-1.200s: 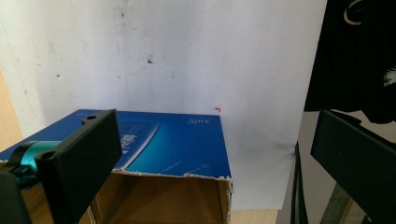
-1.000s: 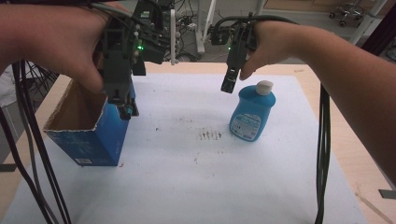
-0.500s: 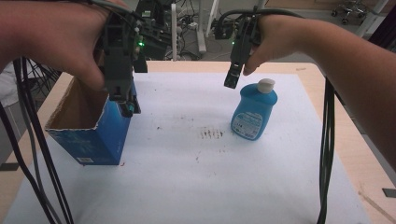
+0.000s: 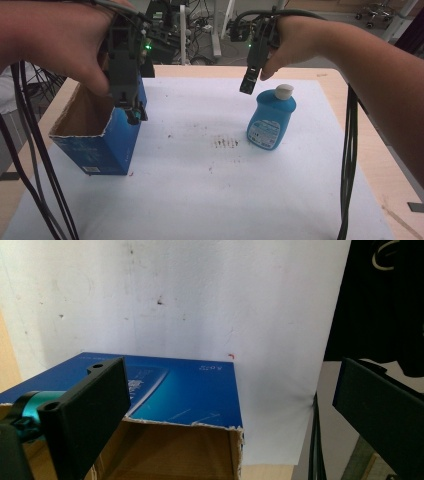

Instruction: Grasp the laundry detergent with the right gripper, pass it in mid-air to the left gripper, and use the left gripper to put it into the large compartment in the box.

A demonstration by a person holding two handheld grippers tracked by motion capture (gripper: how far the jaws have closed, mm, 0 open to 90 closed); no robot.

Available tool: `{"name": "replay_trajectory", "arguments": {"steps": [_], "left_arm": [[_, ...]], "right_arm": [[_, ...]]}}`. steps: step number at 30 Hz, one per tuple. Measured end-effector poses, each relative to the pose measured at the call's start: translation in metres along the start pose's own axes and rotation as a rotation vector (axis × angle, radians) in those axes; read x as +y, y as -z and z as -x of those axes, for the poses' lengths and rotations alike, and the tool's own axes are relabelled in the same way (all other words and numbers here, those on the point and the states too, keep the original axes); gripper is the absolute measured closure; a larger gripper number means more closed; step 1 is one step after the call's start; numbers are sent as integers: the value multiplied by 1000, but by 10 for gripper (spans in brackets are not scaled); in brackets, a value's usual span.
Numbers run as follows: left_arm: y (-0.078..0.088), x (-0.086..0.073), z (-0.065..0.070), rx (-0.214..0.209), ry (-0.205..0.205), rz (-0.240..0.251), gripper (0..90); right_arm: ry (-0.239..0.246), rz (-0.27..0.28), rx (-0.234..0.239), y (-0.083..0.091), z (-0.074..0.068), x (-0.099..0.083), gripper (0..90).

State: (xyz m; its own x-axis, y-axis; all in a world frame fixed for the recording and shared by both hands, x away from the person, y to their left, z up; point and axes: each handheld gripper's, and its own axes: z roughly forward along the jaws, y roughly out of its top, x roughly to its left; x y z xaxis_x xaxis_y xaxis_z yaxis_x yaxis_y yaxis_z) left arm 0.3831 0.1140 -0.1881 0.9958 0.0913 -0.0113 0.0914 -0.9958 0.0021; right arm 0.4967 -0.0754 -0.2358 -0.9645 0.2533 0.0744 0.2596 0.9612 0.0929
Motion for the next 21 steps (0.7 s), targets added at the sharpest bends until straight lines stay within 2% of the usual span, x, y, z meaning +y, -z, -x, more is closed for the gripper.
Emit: {"name": "replay_trajectory", "arguments": {"steps": [5, 11, 14, 15, 16, 21], "left_arm": [[-3, 1, 2, 0, 2, -10, 17], [-4, 6, 2, -3, -1, -9, 18], [-5, 9, 2, 0, -4, -10, 17], [-5, 10, 2, 0, -8, -13, 17], [-5, 11, 3, -2, -6, -13, 17], [-4, 12, 4, 3, -9, -15, 17]], "right_arm": [[-9, 14, -5, 4, 0, -4, 27], [-14, 46, -34, 13, -1, -16, 27], [-39, 92, -57, 21, 1, -29, 27], [-39, 92, -57, 21, 1, -29, 27], [-47, 127, -67, 25, 3, -38, 27], [-87, 222, -90, 30, 5, -58, 27]]}}
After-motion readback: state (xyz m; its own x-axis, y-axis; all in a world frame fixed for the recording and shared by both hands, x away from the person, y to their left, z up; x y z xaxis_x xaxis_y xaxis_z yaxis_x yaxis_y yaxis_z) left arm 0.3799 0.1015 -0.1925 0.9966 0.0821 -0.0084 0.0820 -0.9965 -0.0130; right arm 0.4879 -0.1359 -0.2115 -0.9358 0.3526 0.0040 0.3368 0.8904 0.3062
